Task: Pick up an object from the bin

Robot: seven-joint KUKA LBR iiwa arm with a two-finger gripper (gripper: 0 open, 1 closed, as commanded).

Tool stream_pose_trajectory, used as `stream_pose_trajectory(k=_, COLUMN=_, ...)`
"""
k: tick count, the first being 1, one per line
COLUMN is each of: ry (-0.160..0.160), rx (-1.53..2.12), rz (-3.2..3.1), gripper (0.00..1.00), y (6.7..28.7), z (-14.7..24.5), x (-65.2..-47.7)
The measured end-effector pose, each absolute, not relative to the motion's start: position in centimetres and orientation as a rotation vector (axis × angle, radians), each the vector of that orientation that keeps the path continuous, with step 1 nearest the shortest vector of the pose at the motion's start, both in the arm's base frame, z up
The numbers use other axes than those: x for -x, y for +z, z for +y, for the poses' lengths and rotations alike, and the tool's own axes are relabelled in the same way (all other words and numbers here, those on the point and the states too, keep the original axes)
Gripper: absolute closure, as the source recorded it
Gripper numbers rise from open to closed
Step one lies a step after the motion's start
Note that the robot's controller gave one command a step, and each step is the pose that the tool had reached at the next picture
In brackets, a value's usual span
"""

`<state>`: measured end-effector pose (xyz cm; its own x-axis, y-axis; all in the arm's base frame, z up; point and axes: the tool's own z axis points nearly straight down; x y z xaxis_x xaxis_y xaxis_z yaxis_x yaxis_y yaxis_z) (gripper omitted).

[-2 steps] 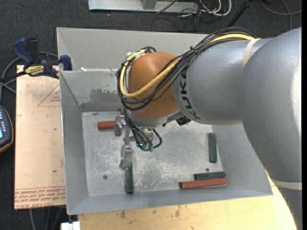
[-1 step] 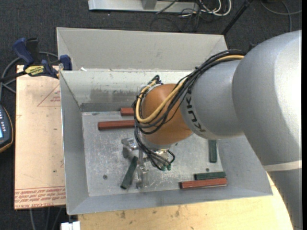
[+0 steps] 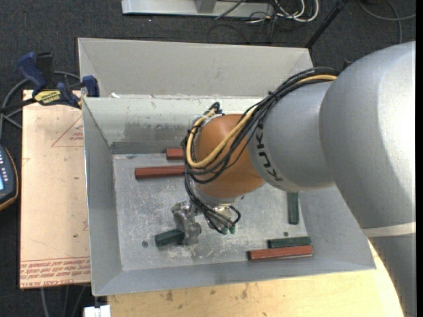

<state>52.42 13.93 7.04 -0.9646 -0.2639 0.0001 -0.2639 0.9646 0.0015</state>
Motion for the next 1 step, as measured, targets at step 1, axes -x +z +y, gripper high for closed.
stream_pose_trajectory(k=1, ry=-0.001, rx=-0.387, rz=-3.129, gripper=1.0, y=21.12, z=11.09, x=-53.39)
